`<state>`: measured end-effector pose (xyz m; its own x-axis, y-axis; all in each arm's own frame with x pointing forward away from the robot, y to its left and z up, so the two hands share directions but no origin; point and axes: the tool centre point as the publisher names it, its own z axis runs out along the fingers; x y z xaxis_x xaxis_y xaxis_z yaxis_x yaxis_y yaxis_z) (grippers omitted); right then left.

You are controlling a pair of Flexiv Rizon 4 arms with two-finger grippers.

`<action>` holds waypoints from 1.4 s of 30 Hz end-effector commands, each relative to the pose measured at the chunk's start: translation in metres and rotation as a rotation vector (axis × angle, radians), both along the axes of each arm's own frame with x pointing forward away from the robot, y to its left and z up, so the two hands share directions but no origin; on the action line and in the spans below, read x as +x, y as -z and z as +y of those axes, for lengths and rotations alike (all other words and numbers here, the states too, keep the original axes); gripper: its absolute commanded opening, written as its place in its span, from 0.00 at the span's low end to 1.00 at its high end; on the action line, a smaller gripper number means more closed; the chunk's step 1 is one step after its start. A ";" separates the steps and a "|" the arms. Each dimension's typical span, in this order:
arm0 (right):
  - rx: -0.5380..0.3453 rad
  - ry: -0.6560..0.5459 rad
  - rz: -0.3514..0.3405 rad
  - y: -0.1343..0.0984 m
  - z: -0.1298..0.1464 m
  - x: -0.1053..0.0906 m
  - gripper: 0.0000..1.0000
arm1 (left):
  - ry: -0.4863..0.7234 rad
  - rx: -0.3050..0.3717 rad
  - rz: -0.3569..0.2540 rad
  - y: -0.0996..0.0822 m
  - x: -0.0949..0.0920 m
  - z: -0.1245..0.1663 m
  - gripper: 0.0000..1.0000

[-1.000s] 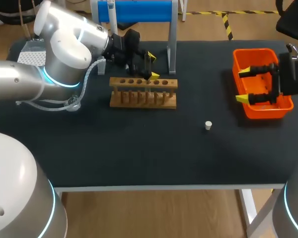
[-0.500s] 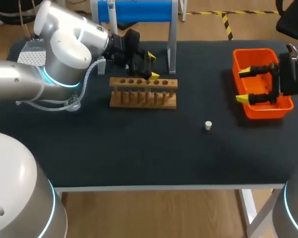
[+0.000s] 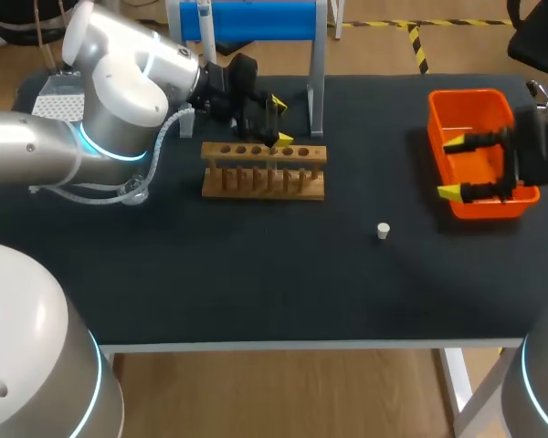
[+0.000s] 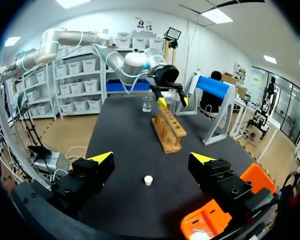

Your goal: Invert the test tube, pick up the pipette, mount the tip to pipette, aspirate from beaker and dispense into the tube, eject the tip, return the pipette, and cap with the stopper.

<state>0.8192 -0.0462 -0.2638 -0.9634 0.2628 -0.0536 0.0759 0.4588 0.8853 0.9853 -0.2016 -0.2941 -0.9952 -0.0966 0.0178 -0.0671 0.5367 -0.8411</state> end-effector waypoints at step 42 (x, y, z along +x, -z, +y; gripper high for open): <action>-0.091 0.158 0.061 0.119 0.045 -0.015 0.72 | 0.002 0.004 0.003 -0.001 0.001 0.000 1.00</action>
